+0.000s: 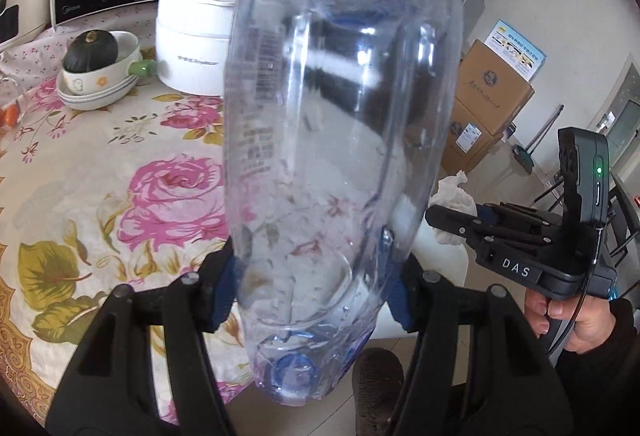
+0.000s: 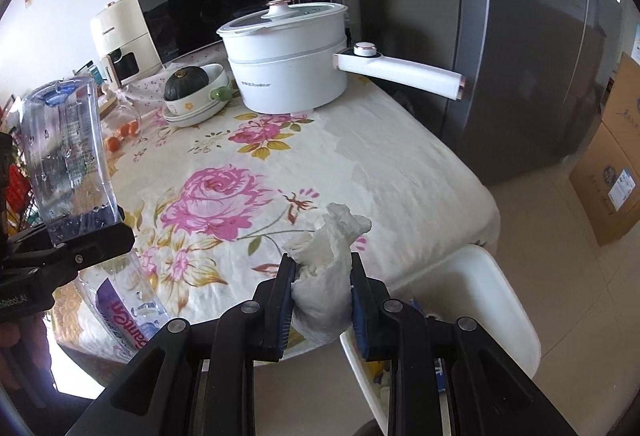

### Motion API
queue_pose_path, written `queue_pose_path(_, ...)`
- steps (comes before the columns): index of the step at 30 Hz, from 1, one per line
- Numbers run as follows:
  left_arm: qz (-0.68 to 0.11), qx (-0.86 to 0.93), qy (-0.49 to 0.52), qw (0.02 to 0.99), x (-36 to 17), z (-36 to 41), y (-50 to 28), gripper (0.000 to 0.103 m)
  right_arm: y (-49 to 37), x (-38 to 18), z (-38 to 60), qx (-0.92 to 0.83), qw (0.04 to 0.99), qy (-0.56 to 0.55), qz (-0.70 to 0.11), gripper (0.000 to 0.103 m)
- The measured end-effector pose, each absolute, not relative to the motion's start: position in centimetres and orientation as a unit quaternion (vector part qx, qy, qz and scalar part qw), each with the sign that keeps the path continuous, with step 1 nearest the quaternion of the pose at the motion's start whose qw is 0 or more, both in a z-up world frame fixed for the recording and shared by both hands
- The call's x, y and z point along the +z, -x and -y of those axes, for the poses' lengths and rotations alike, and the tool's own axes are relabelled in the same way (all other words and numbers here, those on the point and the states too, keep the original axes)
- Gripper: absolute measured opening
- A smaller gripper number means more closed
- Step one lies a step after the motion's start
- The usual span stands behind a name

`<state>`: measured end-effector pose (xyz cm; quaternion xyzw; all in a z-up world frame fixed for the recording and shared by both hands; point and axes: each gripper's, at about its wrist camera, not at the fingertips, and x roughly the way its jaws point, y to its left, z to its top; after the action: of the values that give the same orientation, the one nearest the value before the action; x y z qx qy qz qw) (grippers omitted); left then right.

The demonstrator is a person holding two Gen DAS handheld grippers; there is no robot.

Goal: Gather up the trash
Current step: 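Carry the bottle and tissue over the white bin, then open both tools to drop the bottle and tissue into the bin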

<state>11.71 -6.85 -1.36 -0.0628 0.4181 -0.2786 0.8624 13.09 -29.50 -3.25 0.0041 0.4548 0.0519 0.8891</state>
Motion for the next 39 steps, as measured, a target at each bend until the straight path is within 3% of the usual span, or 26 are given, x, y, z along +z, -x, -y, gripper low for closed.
queue_pose_path(17, -0.4, -0.373, 0.042, 0.836, -3.8, 19.7, -12.8, 0.063, -9.4, -4.8, 40.3, -0.042, 0.866, -0.036, -0.498, 0.026)
queue_pose_path(28, -0.388, -0.405, 0.016, 0.828, -8.8, 23.8, -14.9, 0.064, -8.2, -6.1, 44.6, -0.084, 0.848, -0.049, -0.521, 0.026)
queue_pose_path(30, -0.401, -0.4, 0.002, 0.824, -9.6, 24.2, -15.1, 0.079, -8.2, -6.3, 44.8, -0.086, 0.845, -0.049, -0.526, 0.026)
queue_pose_path(31, -0.415, -0.388, -0.004, 0.823, -10.1, 24.2, -15.3, 0.093, -8.2, -6.4, 44.8, -0.086, 0.844, -0.049, -0.527, 0.026)
queue_pose_path(39, -0.448, -0.324, -0.015, 0.833, -10.5, 22.0, -15.4, 0.098, -8.5, -6.6, 44.6, -0.087, 0.839, -0.053, -0.535, 0.026)
